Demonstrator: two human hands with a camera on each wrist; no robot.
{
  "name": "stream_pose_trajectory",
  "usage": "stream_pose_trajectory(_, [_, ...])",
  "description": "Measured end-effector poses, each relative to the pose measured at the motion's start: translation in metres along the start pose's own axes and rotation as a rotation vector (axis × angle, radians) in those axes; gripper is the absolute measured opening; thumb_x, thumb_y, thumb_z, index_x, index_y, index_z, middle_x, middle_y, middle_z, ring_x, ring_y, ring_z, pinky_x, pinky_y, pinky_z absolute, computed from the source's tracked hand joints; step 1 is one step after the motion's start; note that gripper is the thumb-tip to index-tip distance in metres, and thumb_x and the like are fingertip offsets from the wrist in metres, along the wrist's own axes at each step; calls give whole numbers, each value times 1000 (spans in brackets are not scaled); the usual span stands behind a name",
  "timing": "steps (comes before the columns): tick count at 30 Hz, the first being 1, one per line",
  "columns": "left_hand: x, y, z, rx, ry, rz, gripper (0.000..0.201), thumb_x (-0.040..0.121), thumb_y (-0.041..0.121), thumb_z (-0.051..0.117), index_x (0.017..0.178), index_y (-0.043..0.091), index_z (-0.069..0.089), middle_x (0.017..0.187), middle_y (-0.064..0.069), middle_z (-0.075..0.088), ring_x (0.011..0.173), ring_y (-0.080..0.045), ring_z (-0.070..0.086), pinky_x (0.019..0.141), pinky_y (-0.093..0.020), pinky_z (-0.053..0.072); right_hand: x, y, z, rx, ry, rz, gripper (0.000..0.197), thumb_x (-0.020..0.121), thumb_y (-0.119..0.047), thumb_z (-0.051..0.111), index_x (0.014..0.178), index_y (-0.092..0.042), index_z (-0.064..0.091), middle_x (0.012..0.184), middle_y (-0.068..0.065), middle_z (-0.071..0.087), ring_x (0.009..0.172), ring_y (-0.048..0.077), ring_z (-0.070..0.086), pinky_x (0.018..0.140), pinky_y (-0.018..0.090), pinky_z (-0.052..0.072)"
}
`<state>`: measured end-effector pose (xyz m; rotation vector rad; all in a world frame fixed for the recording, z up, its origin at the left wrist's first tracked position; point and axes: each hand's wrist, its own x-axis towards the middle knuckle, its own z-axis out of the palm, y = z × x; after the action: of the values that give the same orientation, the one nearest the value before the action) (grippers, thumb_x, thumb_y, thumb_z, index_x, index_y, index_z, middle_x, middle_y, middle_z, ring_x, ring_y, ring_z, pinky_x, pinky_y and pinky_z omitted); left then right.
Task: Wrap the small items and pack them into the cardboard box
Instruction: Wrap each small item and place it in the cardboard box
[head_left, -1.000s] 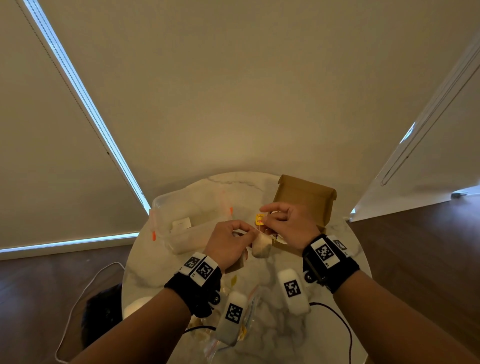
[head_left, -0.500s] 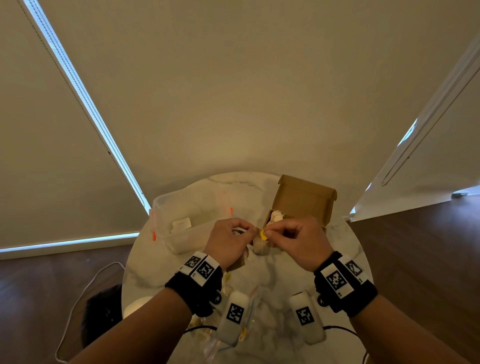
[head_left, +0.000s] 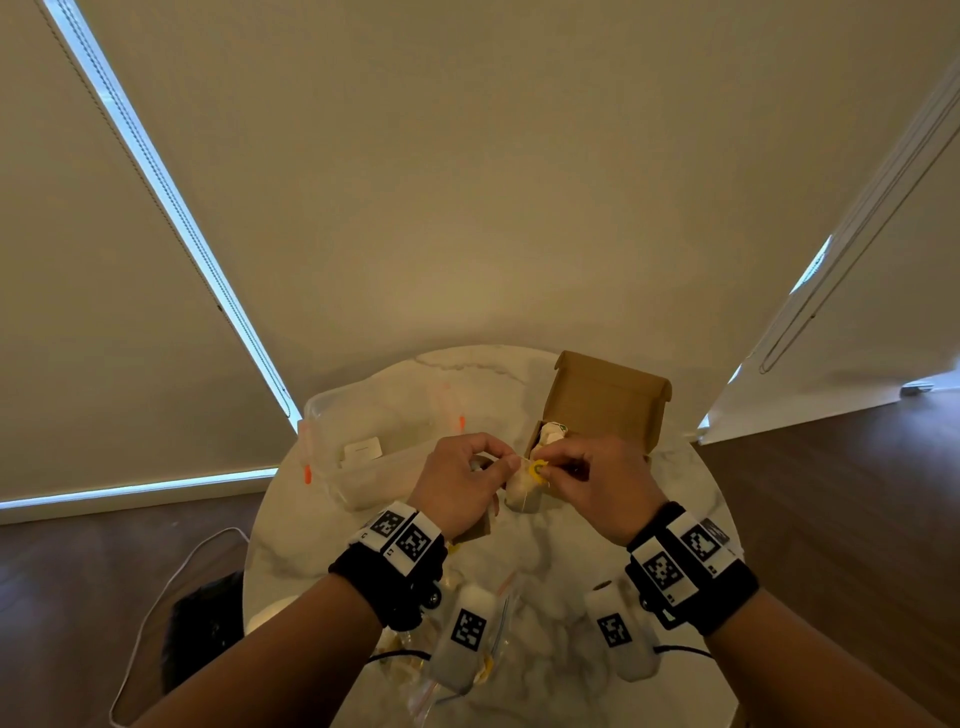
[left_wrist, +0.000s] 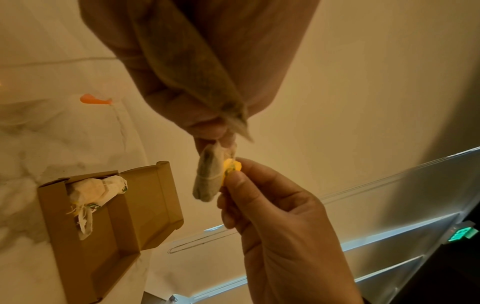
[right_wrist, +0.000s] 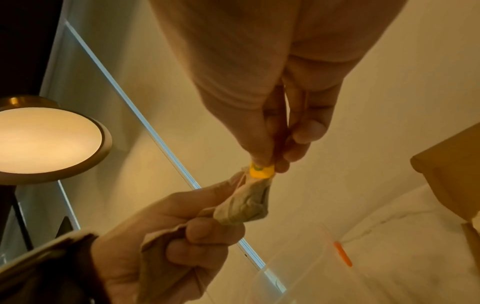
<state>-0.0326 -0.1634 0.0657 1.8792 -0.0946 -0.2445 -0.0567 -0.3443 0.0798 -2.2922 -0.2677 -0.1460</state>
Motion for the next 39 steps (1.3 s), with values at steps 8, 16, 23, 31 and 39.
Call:
stream_pose_trajectory(8, [-1,3,-3,17,-54,37,11,91,19,66,80,17,67,68,-2,72,43,-17,57,52,-27,47,4,6,3,143,69,63,6,80,-12,74,82,-16,77,77,-5,72,71,7,64,62,14,49])
stream_pose_trajectory(16, [-2,1,-1,29,-40,125,6,86,20,71,84,24,69,82,5,73,44,-16,59,51,-30,50,3,3,1,398,54,154,4,79,-7,76,77,-10,76,71,5,73,63,12,66,61,19,51])
stream_pose_trajectory(23, [-5,6,-5,20,-48,203,13,89,10,67,91,19,76,73,6,73,42,-14,56,49,-26,47,3,4,2,467,57,184,6,74,-11,80,76,-9,75,74,9,72,65,13,63,62,26,53])
stream_pose_trajectory(31, [-12,14,-10,-54,-83,153,13,91,17,66,97,13,77,46,5,57,38,-6,48,49,-18,43,5,6,4,564,48,247,10,73,-12,82,76,-9,72,79,18,70,68,21,62,68,37,52])
stream_pose_trajectory(39, [-13,12,-6,-183,-27,120,7,90,12,66,96,14,70,81,-1,72,42,-16,52,48,-26,45,0,0,3,656,78,285,3,79,-1,73,81,0,70,78,19,69,67,19,63,64,29,55])
